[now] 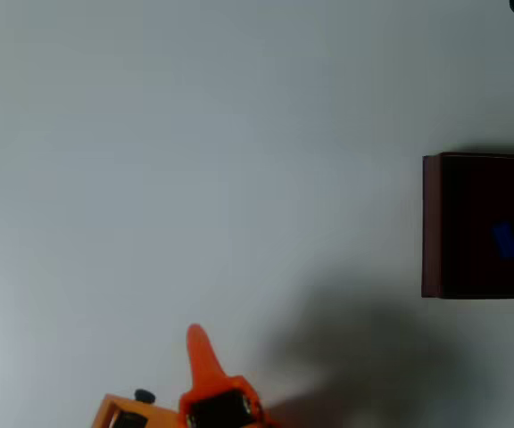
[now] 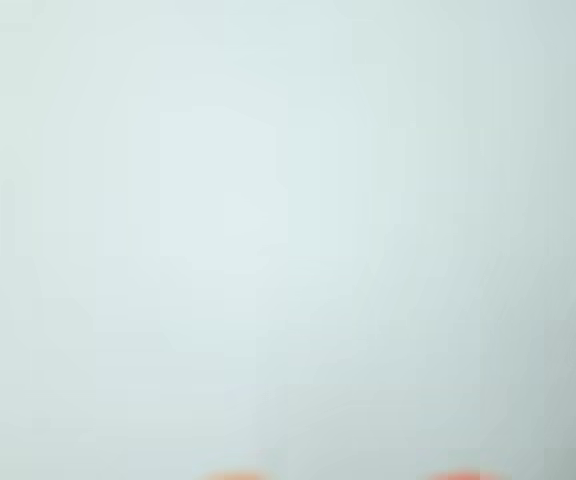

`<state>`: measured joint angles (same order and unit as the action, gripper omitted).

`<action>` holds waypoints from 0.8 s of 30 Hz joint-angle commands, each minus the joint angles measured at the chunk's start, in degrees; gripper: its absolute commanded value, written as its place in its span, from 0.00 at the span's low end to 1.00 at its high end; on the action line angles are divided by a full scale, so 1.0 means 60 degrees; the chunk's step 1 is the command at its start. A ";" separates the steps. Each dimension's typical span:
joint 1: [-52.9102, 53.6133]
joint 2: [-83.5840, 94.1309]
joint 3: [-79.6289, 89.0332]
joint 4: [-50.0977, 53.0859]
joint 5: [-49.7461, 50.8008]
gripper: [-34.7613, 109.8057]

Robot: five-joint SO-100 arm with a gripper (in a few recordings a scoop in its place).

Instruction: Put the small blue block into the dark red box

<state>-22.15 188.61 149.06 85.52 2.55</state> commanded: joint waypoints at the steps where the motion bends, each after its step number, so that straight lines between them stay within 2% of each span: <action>1: -0.1187 0.0615 0.0835 -0.0059 -0.0044 0.27; 9: -0.1992 0.0688 0.3354 -0.1260 -0.0835 0.24; 24: -0.1743 0.0659 0.3882 -0.1377 -0.0571 0.24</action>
<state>-32.43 192.04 171.91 77.08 -0.62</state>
